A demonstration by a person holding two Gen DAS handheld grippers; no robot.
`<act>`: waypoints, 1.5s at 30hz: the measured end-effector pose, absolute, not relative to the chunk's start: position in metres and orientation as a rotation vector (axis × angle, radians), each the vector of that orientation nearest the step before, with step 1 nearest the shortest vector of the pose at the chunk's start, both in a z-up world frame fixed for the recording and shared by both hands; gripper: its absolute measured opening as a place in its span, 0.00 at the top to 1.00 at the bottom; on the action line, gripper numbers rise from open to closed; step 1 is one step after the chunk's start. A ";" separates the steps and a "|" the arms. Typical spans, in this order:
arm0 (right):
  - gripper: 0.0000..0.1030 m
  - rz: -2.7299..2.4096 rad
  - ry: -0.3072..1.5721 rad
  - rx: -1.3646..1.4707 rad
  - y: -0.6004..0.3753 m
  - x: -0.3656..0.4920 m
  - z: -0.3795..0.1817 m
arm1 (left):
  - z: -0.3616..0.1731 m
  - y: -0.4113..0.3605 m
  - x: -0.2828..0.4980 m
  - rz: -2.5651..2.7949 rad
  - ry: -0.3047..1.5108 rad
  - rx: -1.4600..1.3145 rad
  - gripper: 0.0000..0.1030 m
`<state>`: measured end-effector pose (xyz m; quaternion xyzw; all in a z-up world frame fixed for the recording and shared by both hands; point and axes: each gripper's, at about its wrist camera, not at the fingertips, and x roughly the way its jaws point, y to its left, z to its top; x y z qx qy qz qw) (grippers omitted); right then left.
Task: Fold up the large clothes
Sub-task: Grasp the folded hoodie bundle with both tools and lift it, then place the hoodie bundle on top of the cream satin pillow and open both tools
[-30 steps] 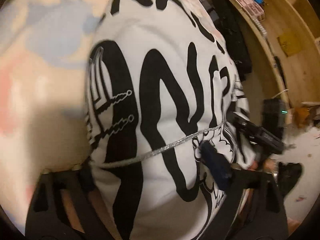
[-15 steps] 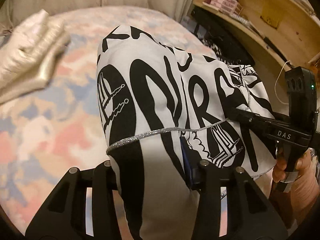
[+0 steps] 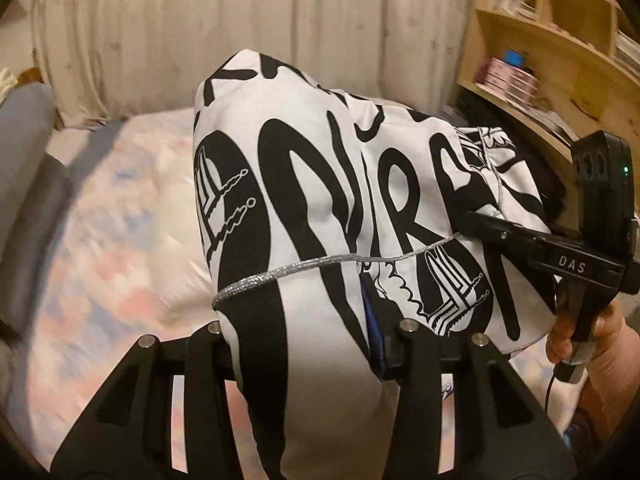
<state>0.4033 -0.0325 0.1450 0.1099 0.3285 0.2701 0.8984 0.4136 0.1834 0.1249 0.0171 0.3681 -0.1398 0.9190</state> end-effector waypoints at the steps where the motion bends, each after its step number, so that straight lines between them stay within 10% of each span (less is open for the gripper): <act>1: 0.75 0.568 0.675 0.240 -0.017 0.424 0.149 | 0.128 0.194 0.429 -0.282 0.751 0.041 0.60; 15: 0.74 0.543 0.738 0.399 0.105 0.713 0.028 | 0.019 0.306 0.709 -0.205 0.883 0.031 0.54; 23: 0.47 0.488 0.753 0.367 0.118 0.759 -0.059 | -0.044 0.330 0.723 -0.213 0.868 -0.135 0.36; 31: 0.30 0.421 0.798 0.230 0.097 0.692 -0.020 | -0.027 0.318 0.685 -0.034 0.786 0.087 0.26; 34: 0.30 0.378 0.768 0.178 0.080 0.671 -0.007 | -0.006 0.314 0.664 0.007 0.725 0.134 0.36; 38: 0.30 0.334 0.634 0.151 0.069 0.632 0.025 | 0.008 0.301 0.639 0.006 0.722 0.144 0.74; 42: 0.65 0.381 0.609 0.118 0.081 0.614 0.035 | 0.000 0.278 0.617 0.038 0.742 0.172 0.87; 45: 0.68 0.391 0.678 0.088 0.108 0.621 0.020 | -0.022 0.273 0.618 0.098 0.794 0.174 0.93</act>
